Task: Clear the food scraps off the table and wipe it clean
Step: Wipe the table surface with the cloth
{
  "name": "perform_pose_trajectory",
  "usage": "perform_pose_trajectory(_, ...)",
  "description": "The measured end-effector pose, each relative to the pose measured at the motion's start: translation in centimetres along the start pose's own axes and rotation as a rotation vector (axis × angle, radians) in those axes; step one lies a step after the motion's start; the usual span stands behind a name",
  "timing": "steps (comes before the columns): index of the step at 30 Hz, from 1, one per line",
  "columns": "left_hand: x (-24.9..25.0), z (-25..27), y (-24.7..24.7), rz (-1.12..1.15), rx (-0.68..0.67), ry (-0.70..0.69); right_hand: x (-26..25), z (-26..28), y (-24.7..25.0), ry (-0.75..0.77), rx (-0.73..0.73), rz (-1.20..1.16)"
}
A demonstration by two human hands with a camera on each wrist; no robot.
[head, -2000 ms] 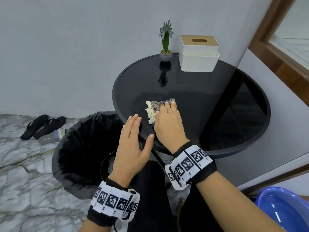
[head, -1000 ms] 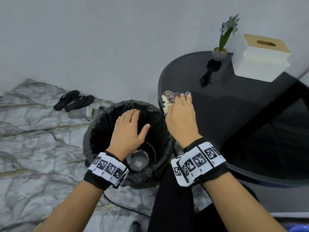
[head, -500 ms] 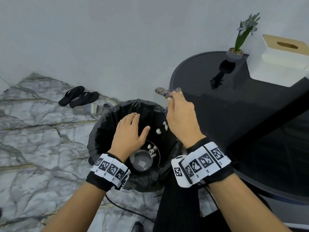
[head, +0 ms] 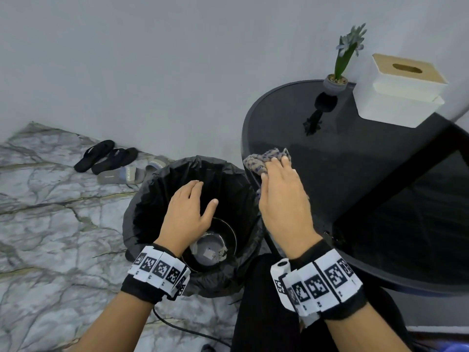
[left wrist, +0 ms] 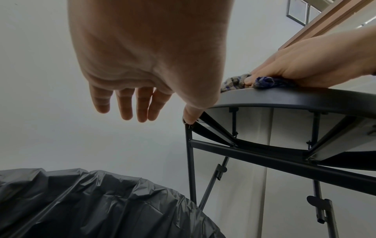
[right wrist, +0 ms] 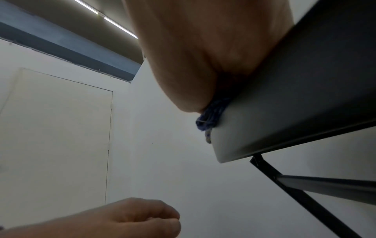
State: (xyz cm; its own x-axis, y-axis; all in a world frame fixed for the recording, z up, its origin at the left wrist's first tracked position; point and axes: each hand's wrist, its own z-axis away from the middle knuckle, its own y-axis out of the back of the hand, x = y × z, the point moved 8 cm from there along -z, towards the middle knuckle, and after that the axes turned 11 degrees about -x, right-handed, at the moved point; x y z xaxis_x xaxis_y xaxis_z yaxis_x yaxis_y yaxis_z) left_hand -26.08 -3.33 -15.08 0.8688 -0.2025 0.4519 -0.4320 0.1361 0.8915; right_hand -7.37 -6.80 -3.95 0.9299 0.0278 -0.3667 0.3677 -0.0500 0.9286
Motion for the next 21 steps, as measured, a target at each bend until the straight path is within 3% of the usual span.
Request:
perform_pose_trajectory(3, 0.6, 0.1, 0.0, 0.002, -0.001, -0.01, -0.6, -1.1, -0.3, -0.006, -0.016, -0.008)
perform_pose_trajectory(10, 2.0, 0.4, 0.4, 0.025, 0.006, -0.028, -1.8, -0.6, 0.0, 0.151, -0.16, -0.026)
perform_pose_trajectory(15, 3.8, 0.1, 1.6, 0.069, 0.031, -0.057, 0.2, 1.9, 0.5, 0.293, -0.253, -0.066)
perform_pose_trajectory(21, 7.0, -1.0, 3.5, 0.141, 0.052, -0.137, 3.9, 4.4, 2.4, 0.285, -0.398, 0.046)
